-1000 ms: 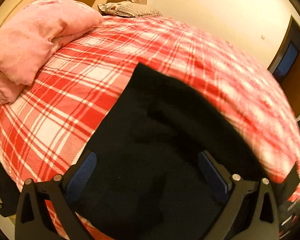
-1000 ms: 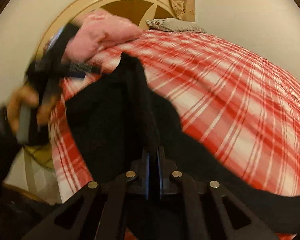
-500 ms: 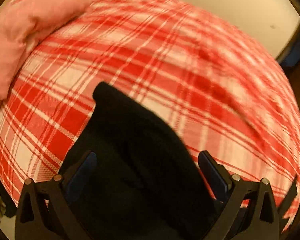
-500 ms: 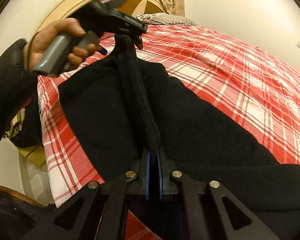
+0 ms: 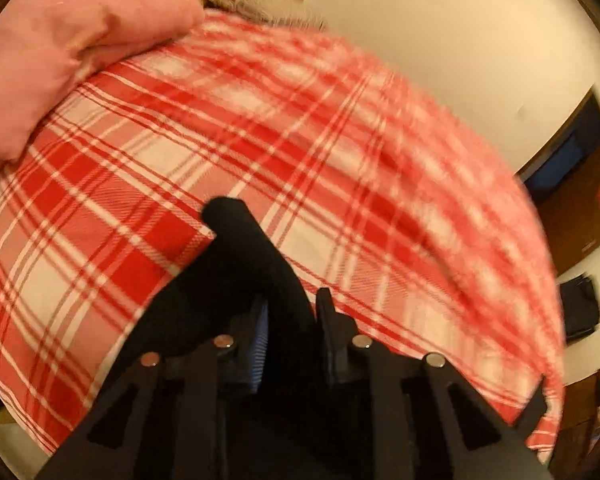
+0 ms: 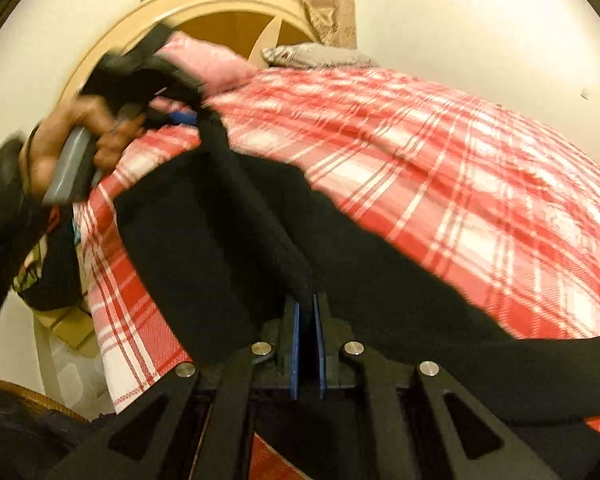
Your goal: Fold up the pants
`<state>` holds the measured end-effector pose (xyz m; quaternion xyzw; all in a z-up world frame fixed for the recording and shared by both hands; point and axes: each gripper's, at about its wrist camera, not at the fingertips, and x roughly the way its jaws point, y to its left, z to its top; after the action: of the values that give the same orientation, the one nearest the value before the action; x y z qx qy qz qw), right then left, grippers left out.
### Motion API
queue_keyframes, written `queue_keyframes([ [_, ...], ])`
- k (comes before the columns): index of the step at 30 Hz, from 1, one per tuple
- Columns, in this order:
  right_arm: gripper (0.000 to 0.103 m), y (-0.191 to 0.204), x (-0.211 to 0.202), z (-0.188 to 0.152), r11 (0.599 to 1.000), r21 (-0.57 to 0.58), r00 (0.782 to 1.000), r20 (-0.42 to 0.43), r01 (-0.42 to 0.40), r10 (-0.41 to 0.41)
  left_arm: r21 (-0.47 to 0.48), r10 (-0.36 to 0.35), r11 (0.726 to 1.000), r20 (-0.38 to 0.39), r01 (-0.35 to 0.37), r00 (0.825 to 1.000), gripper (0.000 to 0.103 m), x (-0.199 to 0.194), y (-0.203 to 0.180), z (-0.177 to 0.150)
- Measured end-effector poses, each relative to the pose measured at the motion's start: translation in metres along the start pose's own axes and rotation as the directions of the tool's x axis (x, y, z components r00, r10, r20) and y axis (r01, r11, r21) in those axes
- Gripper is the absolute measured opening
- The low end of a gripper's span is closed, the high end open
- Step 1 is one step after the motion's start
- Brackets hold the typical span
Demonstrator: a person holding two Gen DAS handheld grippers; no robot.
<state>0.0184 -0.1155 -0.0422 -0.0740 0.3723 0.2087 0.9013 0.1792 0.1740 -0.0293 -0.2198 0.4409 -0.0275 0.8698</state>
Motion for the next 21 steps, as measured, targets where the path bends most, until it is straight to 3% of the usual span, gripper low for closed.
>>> queue_keyframes([
  [4,0.007,-0.007,-0.021,0.001,1.0,0.017,1.0,0.025,-0.017,0.016,0.009,-0.009,1.0,0.054,0.008,0.999,0.024,-0.041,0.009,-0.029],
  [8,0.007,-0.001,-0.019,-0.009,1.0,-0.005,1.0,-0.001,-0.018,0.018,0.01,0.015,1.0,0.06,-0.015,0.998,0.024,-0.053,0.023,-0.049],
  [9,0.007,0.001,-0.016,-0.011,1.0,-0.006,1.0,-0.011,-0.021,0.021,0.0,0.015,1.0,0.054,-0.015,0.998,0.029,-0.052,0.027,-0.05],
  [11,0.007,0.001,-0.01,-0.016,0.999,0.015,0.999,-0.027,-0.029,0.029,-0.048,-0.002,0.999,0.013,0.002,1.0,0.049,-0.045,0.034,-0.043],
  [12,0.007,0.0,-0.011,-0.017,0.999,0.033,0.999,-0.02,-0.034,0.035,-0.075,-0.023,0.997,-0.003,0.022,1.0,0.065,-0.042,0.036,-0.038],
  [14,0.007,-0.001,-0.016,-0.018,0.997,0.065,0.999,0.007,-0.032,0.031,-0.101,-0.038,0.994,0.007,0.038,0.999,0.075,-0.039,0.033,-0.026],
  [16,0.007,-0.005,-0.022,-0.017,0.994,0.107,0.999,0.044,-0.031,0.027,-0.066,-0.003,0.998,0.026,0.004,1.0,0.089,-0.033,0.019,-0.011],
  [21,0.007,-0.034,-0.032,-0.018,0.959,0.278,0.996,0.076,-0.061,0.041,0.062,0.164,0.985,-0.046,-0.161,0.985,0.093,0.018,-0.012,0.019],
])
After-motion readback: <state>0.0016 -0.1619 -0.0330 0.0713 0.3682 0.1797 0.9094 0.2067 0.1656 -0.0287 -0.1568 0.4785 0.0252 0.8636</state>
